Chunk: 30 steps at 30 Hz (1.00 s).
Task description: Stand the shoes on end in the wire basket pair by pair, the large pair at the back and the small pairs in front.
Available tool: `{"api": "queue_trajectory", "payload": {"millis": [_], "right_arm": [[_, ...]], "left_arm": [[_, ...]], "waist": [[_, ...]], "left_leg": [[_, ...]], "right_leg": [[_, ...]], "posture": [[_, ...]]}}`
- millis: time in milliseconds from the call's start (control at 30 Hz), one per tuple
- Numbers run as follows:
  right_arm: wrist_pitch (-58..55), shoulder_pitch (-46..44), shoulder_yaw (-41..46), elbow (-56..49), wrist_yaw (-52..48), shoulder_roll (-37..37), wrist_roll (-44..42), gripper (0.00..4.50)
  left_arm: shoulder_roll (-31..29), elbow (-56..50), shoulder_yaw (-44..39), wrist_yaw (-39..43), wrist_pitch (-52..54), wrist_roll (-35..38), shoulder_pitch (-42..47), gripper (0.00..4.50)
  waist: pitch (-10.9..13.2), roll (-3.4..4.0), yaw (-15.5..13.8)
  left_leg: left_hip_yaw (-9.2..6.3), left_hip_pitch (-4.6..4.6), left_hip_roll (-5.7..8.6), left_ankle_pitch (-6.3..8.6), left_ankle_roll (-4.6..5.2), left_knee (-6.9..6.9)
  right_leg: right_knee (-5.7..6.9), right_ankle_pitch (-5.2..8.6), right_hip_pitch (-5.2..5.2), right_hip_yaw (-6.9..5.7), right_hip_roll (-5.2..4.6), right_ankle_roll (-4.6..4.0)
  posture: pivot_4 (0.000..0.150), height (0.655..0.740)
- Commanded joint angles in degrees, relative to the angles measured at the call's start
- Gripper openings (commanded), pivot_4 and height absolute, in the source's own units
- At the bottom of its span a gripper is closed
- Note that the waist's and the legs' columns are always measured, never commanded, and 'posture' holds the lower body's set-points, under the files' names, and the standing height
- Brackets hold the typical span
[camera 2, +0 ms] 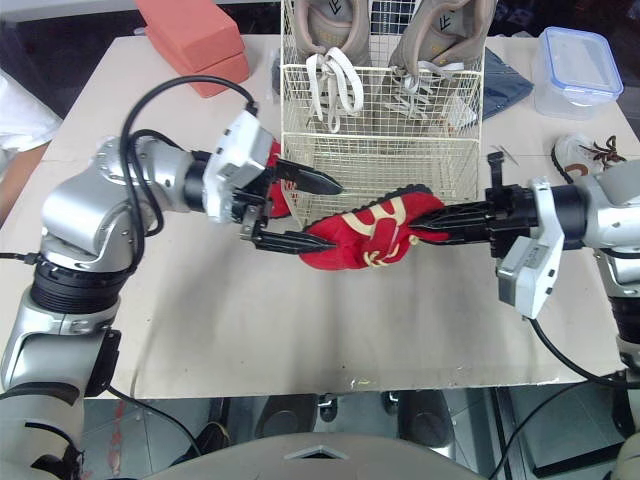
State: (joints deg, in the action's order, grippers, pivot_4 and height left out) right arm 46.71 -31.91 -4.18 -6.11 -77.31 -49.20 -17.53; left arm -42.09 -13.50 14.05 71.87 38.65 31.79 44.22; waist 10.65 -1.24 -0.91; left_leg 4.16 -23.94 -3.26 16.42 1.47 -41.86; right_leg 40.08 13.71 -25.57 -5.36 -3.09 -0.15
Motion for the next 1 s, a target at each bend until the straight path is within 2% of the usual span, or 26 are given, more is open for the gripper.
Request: {"api": "queue_trajectory", "payload": {"millis": [33,133,167,200,233,267,333,367,467,533,633,833,933,1000], "right_arm": [[1.66,-2.96,-0.52,-0.27,1.01,0.17,-0.98,0.02],[2.34,-3.65,-1.15,-0.08,1.32,0.02,-1.13,0.02],[2.46,-3.72,-1.28,-0.02,1.38,-0.06,-1.21,0.00],[2.52,-3.76,-1.36,0.04,1.44,-0.12,-1.26,0.00],[2.58,-3.84,-1.40,0.08,1.49,-0.14,-1.28,0.00],[2.63,-3.99,-1.39,0.20,1.52,-0.14,-1.32,0.00],[2.70,-4.36,-1.11,0.34,1.90,0.00,-1.31,0.00],[2.48,-4.37,-0.85,0.41,2.28,0.07,-1.27,0.82],[0.79,-3.53,0.17,0.46,4.22,0.26,-1.65,2.18],[-3.85,-0.71,1.80,-0.77,7.14,0.21,-4.44,3.21],[-14.34,7.42,5.98,-3.18,12.44,-0.63,-9.24,4.50],[-42.37,22.95,11.02,-15.46,21.94,-4.31,-23.46,4.50],[-57.27,26.96,12.30,-23.85,33.19,-3.87,-38.38,4.50],[-62.59,27.04,12.77,-27.25,40.74,-1.64,-45.99,4.50]], "left_arm": [[0.38,-0.43,1.09,-0.86,-0.20,-2.80,1.39,4.50],[0.67,-0.50,1.11,-0.18,0.39,-2.46,1.07,4.50],[0.84,-0.54,0.91,-0.17,0.65,-2.18,0.93,3.96],[0.66,-0.82,0.89,0.24,0.86,-1.96,0.66,3.66],[0.39,-1.18,0.93,0.79,0.80,-1.86,0.28,2.98],[0.29,-1.41,0.92,1.19,0.91,-1.66,0.07,2.87],[0.67,-1.85,0.41,1.33,1.49,-0.67,-0.41,2.09],[0.98,-2.01,0.12,1.17,1.68,-0.18,-0.63,1.60],[2.20,-1.96,-1.04,0.02,1.64,0.55,-1.50,0.49],[3.12,-1.54,-2.13,-0.88,0.27,0.01,-2.31,0.46],[5.25,-0.68,-4.44,-2.91,-1.84,-0.07,-2.67,0.46],[9.11,-0.39,-7.69,-6.53,-4.59,0.23,-2.81,0.46],[11.31,0.27,-7.98,-8.96,-6.70,-0.98,-2.94,0.46],[12.37,0.34,-7.63,-10.10,-7.22,-1.57,-3.18,0.46]], "waist": [[0.00,0.00,0.01],[0.00,0.00,0.02],[0.00,0.00,0.01],[0.00,0.00,0.02],[0.00,0.00,0.02],[0.00,0.00,0.03],[0.00,0.00,0.05],[0.00,0.00,0.05],[0.00,0.00,0.07],[0.00,0.00,0.02],[0.00,0.00,-0.56],[0.00,0.01,-0.85],[-0.01,0.01,-0.51],[-0.02,0.00,-0.20]], "left_leg": [[0.00,0.00,0.00,0.00,0.00,0.00],[-0.01,0.01,-0.01,0.00,-0.01,0.00],[-0.01,0.01,-0.01,0.00,-0.01,-0.01],[-0.01,0.01,-0.02,0.00,-0.01,-0.03],[-0.01,0.01,-0.02,0.00,-0.01,-0.04],[-0.01,0.01,-0.02,0.00,-0.01,-0.04],[-0.01,0.01,-0.02,0.00,-0.01,-0.05],[-0.01,0.01,-0.03,0.00,-0.01,-0.04],[0.00,0.03,-0.03,0.00,-0.01,-0.05],[0.01,0.03,-0.03,-0.01,-0.01,-0.06],[-0.06,-0.01,-0.03,0.00,-0.01,-0.08],[-0.06,-0.01,-0.03,0.00,0.00,-0.18],[-0.02,0.08,-0.03,0.00,0.01,-0.17],[-0.04,0.11,-0.05,0.00,0.00,-0.18]], "right_leg": [[0.00,0.00,-0.01,0.00,-0.01,-0.01],[0.02,-0.01,0.00,-0.02,-0.02,-0.01],[0.03,-0.01,-0.01,-0.02,-0.01,-0.01],[0.04,0.00,0.00,-0.02,-0.02,-0.01],[0.05,0.00,0.00,-0.02,-0.02,-0.01],[0.05,0.00,0.00,-0.02,-0.02,-0.01],[0.06,-0.01,0.00,-0.01,-0.02,-0.02],[0.07,-0.01,0.00,-0.01,-0.02,-0.02],[0.07,-0.01,0.00,-0.01,-0.02,-0.02],[0.08,-0.01,0.00,0.00,-0.03,-0.02],[0.07,-0.02,0.05,-0.08,-0.08,-0.04],[0.13,-0.02,0.07,-0.07,-0.14,-0.04],[0.24,-0.01,0.07,0.00,-0.14,-0.04],[0.27,-0.01,0.07,0.00,-0.11,-0.03]], "posture": [[0.150,0.6860],[0.150,0.6860],[0.150,0.6860],[0.150,0.6860],[0.150,0.6860],[0.150,0.6860],[0.150,0.6860],[0.150,0.6860],[0.150,0.6860],[0.150,0.6860],[0.150,0.6860],[0.150,0.6860],[0.150,0.6860],[0.150,0.6860]]}}
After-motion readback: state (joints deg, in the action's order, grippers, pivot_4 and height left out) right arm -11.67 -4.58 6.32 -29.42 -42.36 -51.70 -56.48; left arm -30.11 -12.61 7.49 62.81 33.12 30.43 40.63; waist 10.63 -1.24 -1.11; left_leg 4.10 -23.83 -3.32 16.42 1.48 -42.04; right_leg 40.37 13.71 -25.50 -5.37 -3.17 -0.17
